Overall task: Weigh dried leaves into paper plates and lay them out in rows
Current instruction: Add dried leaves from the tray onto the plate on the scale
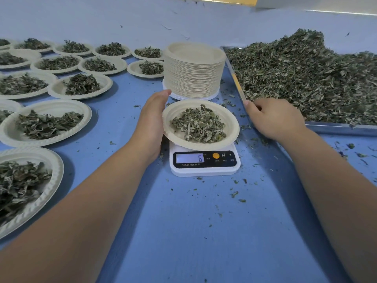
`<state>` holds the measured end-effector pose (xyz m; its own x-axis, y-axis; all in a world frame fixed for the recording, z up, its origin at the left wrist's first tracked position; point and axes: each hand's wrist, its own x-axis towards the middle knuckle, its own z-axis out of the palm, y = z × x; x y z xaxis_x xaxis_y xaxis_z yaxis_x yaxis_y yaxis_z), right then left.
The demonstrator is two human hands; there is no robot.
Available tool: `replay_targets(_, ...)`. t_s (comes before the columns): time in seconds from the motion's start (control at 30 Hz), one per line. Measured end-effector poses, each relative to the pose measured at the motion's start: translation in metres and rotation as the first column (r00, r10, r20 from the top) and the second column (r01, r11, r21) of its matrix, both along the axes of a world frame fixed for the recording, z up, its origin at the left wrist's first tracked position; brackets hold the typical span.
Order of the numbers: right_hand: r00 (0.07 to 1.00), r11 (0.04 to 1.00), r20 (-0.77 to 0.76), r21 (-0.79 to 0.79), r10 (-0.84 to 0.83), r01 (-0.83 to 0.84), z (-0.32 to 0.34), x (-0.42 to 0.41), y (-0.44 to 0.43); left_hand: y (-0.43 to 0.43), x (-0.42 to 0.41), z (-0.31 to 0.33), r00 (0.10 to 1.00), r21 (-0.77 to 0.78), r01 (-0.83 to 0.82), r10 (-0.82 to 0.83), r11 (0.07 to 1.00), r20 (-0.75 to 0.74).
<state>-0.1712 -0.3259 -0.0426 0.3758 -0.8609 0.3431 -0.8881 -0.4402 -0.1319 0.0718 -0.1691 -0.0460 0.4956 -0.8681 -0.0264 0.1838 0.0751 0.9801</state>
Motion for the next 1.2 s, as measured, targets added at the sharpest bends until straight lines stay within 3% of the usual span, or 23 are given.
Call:
replay_targets(0.23, 0.998, 0.999, 0.055, -0.042, 0.025, -0.022, 0.002, 0.002, 0.004, -0.003, 0.003, -0.006, 1.000, -0.040, -0.014, 0.015, 0.999, 0.019)
replay_targets(0.33, 0.996, 0.996, 0.001, -0.029, 0.089, -0.089, 0.003, 0.004, 0.004, -0.004, 0.004, -0.008, 1.000, -0.037, -0.017, 0.018, 0.999, 0.025)
replay_targets(0.53, 0.998, 0.998, -0.011, -0.023, 0.057, -0.057, 0.000, 0.005, 0.005, -0.001, 0.001, -0.001, 1.000, -0.032, -0.006, 0.007, 0.999, 0.012)
replay_targets(0.77, 0.957, 0.999, 0.287, -0.032, 0.043, -0.035, 0.013, 0.005, 0.001, -0.006, 0.006, -0.008, 0.999, -0.016, -0.029, 0.028, 0.999, -0.033)
replay_targets(1.0, 0.947, 0.995, 0.316, -0.091, 0.061, -0.034, 0.046, 0.026, 0.007, -0.004, 0.005, -0.007, 0.999, -0.006, -0.013, 0.013, 1.000, -0.049)
replay_targets(1.2, 0.860, 0.978, 0.471, -0.025, 0.193, -0.206, 0.072, 0.069, 0.037, -0.001, 0.002, -0.003, 1.000, -0.012, -0.008, 0.008, 1.000, 0.015)
